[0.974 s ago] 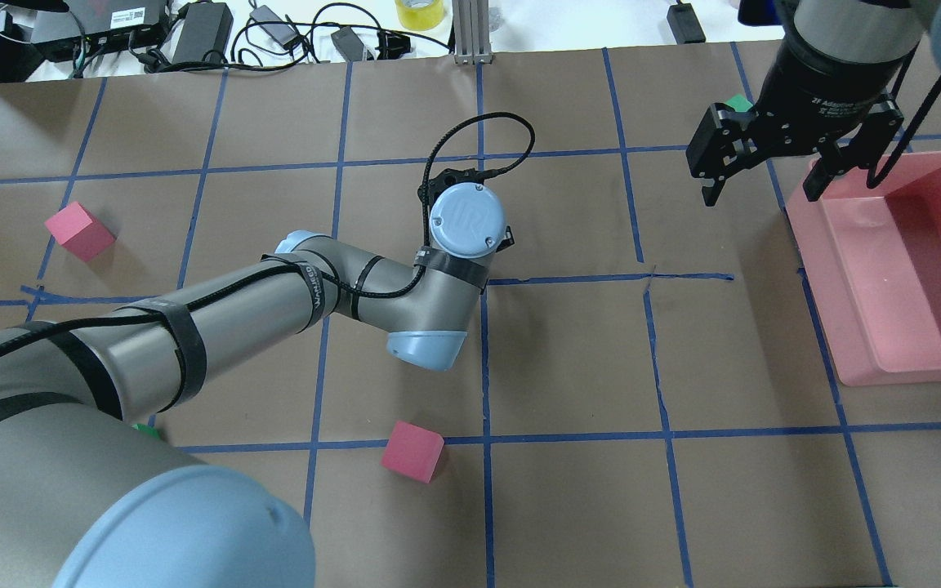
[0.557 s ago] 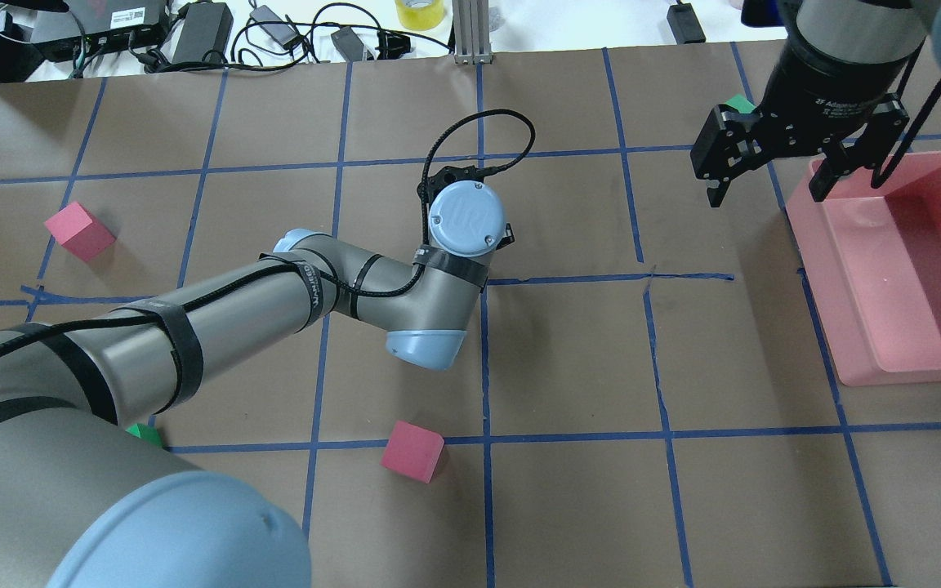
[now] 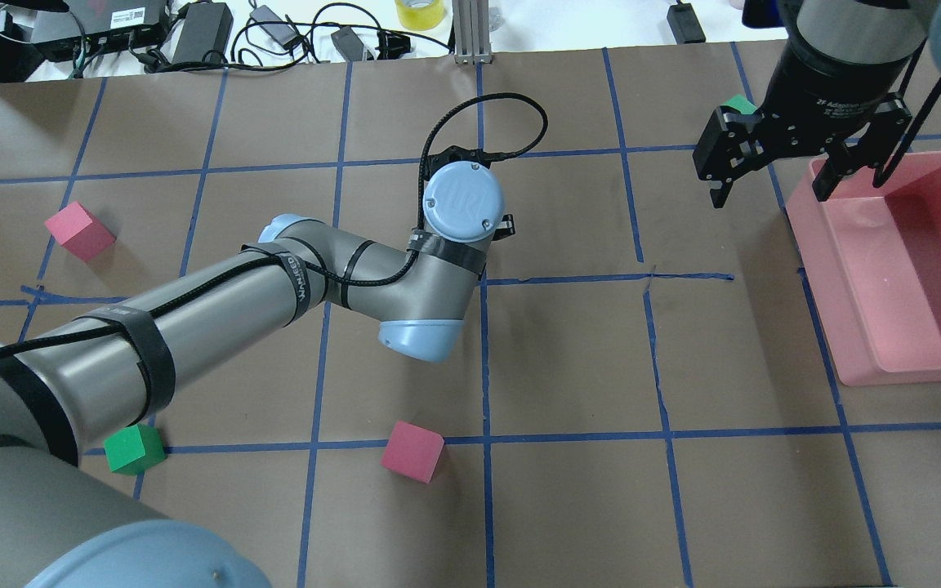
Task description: Align button upright
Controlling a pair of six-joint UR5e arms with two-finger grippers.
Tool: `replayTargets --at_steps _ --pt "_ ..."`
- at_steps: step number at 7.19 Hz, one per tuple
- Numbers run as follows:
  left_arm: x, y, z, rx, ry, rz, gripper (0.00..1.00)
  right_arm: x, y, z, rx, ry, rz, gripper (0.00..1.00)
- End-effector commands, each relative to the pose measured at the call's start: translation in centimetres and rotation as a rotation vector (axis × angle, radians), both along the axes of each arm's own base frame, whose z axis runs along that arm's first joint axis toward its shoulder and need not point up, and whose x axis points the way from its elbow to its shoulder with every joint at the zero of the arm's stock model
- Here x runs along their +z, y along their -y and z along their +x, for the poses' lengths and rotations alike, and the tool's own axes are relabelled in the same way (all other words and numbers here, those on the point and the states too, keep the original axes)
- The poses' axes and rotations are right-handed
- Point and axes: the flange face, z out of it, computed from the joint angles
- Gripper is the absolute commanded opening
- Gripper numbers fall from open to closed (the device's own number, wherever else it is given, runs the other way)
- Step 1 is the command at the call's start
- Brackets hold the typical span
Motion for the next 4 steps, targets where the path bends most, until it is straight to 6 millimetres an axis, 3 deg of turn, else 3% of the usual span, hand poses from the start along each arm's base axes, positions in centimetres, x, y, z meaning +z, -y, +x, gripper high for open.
replayTargets --at_steps 1,4 --pt "2.6 0.7 0.3 -0.037 0.011 0.094 0.03 -0.1 -0.1 0.1 0.002 0.001 0.007 1.00" --pt "5.4 2.7 5.0 0.009 -0.084 0.252 0.01 0.9 -0.3 -0.1 -0.002 -0.005 -0.013 1.00"
